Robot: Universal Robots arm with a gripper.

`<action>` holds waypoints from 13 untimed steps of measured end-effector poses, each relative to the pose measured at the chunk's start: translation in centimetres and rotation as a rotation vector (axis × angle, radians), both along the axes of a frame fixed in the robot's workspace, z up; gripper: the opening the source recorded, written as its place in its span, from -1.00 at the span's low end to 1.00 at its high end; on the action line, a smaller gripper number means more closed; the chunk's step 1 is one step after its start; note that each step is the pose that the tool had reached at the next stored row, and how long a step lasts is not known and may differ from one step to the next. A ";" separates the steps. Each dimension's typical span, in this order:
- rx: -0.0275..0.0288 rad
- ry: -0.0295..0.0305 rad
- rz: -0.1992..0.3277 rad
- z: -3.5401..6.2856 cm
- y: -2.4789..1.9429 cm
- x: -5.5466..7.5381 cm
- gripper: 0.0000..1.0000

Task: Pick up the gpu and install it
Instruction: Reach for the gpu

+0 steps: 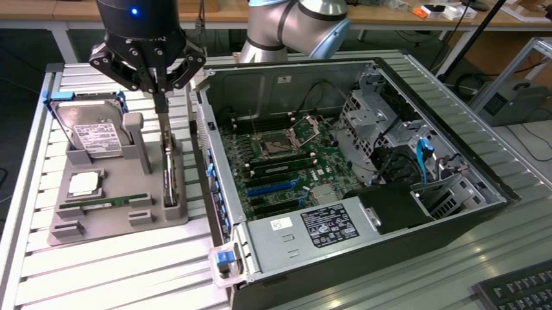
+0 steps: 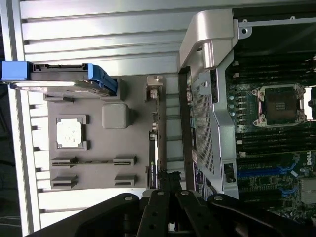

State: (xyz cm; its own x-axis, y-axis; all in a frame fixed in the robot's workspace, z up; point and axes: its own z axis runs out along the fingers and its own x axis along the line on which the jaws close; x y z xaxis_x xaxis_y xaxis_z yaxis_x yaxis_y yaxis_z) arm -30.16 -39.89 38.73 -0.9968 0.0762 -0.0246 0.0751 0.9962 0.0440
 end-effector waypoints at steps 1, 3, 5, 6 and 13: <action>0.0000 0.0000 0.000 0.00 0.00 -0.1 -0.79; -0.0001 0.0001 0.000 -0.01 0.00 -0.3 -0.79; 0.0000 0.0001 0.000 -0.02 0.00 -0.5 -0.79; 0.0000 0.0001 0.000 -0.02 0.00 -0.6 -0.79; -0.0001 0.0001 0.000 -0.04 0.00 -1.0 -0.79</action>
State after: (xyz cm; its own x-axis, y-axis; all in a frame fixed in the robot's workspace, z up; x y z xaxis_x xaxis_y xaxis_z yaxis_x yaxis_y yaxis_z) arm -31.21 -39.89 38.70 -0.9968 0.0760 -0.0245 0.0749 0.9962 0.0439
